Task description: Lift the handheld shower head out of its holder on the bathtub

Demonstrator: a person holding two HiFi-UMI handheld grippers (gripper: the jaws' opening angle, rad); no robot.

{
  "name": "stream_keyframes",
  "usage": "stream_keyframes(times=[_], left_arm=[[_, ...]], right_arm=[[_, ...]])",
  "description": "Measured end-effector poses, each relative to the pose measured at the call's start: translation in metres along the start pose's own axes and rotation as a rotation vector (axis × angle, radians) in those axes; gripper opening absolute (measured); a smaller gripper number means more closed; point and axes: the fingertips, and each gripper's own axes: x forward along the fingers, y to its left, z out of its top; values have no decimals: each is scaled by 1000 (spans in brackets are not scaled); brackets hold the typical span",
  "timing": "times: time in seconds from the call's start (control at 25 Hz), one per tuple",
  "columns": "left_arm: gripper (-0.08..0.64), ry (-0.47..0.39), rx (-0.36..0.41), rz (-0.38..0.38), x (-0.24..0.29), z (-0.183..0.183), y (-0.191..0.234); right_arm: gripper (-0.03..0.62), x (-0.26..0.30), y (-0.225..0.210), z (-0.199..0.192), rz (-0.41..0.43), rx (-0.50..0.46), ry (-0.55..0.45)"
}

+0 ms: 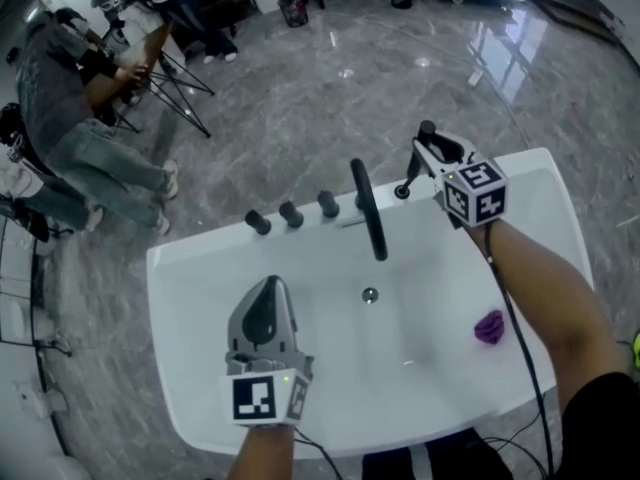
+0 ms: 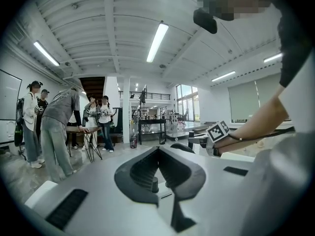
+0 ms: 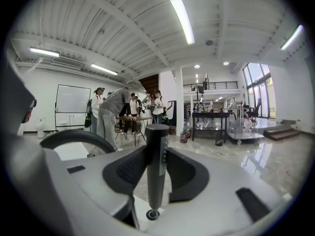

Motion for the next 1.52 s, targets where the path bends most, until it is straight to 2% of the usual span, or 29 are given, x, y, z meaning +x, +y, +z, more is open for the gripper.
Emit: stream_keyframes(times=[0.2, 0.36, 0.56, 0.84, 1.24, 1.52], left_arm=[[9, -33, -27, -7, -8, 26, 2], [9, -21, -32, 1, -25, 45, 5], [9, -23, -22, -6, -47, 69, 1], [9, -6, -38, 1, -72, 80, 4], [9, -36, 6, -52, -90, 124, -12], [9, -21, 59, -47, -111, 150, -9]], right_arm=[[137, -27, 3, 34, -13, -25, -1], [137, -62, 17, 54, -8, 2, -4], [137, -98, 28, 78, 4, -20, -10], [137, -135, 43, 117, 18, -21, -51], [137, -198, 53, 184, 26, -66, -121], [137, -244, 77, 237, 54, -91, -153]])
